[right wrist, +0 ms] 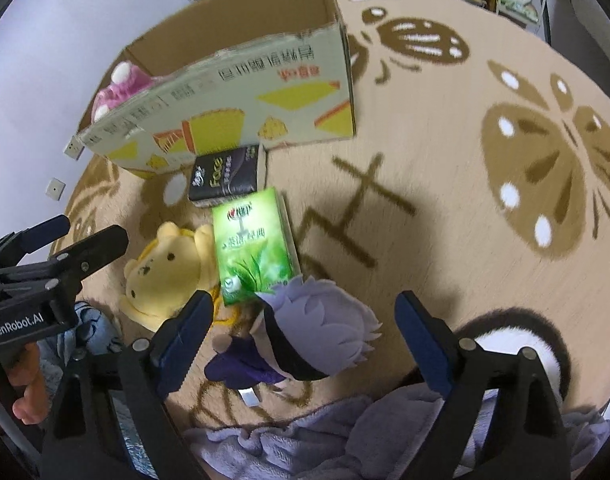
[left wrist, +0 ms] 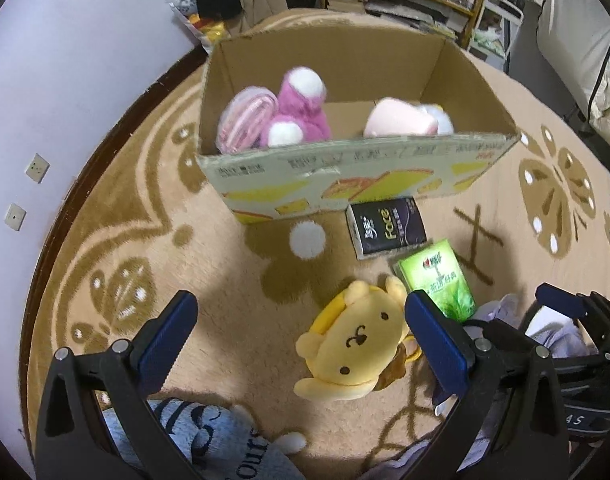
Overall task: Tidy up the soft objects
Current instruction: 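Move both tools down toward the yellow bear and purple-haired doll plushes, then grasp the yellow bear with the left tool while the right tool grasps the purple-haired doll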
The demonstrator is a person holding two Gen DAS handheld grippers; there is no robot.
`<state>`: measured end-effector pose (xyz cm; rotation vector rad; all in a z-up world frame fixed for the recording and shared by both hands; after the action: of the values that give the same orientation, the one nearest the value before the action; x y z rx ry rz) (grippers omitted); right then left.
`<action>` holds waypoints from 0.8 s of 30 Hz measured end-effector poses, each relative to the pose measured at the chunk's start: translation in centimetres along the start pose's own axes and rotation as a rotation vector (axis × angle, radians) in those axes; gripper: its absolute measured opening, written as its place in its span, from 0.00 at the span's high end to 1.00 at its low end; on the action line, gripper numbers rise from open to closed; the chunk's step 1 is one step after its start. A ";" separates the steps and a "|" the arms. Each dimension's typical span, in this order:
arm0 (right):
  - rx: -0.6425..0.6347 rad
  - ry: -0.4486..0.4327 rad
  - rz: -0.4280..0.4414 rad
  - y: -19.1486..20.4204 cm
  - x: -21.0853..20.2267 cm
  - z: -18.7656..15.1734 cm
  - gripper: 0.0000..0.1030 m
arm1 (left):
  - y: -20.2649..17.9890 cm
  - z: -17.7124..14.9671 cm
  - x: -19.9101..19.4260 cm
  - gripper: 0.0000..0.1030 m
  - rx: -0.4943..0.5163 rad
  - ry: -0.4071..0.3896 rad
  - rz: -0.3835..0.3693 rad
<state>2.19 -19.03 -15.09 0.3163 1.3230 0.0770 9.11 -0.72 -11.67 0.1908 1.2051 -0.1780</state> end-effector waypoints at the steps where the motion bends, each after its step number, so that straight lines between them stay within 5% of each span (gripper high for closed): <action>1: 0.002 0.013 0.003 0.0 0.3 -0.1 0.07 | -0.1 -0.1 0.2 0.01 0.004 0.010 -0.001; 6: 0.024 0.090 0.010 -0.3 2.1 -0.8 0.07 | -0.8 -0.5 1.8 0.01 0.024 0.075 -0.010; 12: 0.047 0.133 0.004 -0.5 3.2 -1.1 0.28 | -1.4 -1.1 3.4 0.01 0.035 0.144 -0.020; 18: 0.032 0.121 -0.005 -0.3 3.0 -1.0 0.36 | -1.8 -1.7 5.0 0.01 0.030 0.211 -0.026; 24: 0.006 0.052 -0.029 0.1 1.4 -0.2 0.37 | -2.4 -2.0 5.4 0.20 0.041 0.215 -0.040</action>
<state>2.40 -18.58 -16.45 0.3022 1.3790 0.0569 8.58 -2.74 -17.54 0.2255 1.4208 -0.2216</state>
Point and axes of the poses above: each gripper's, at about its wrist camera, not at the fingertips, and x roughly the way its jaws point, y to its left, z to its top, the point moved 4 cm from there along x, roughly the way its jaws point, and after that the axes turned 2 degrees about z, right-handed, at the moved point
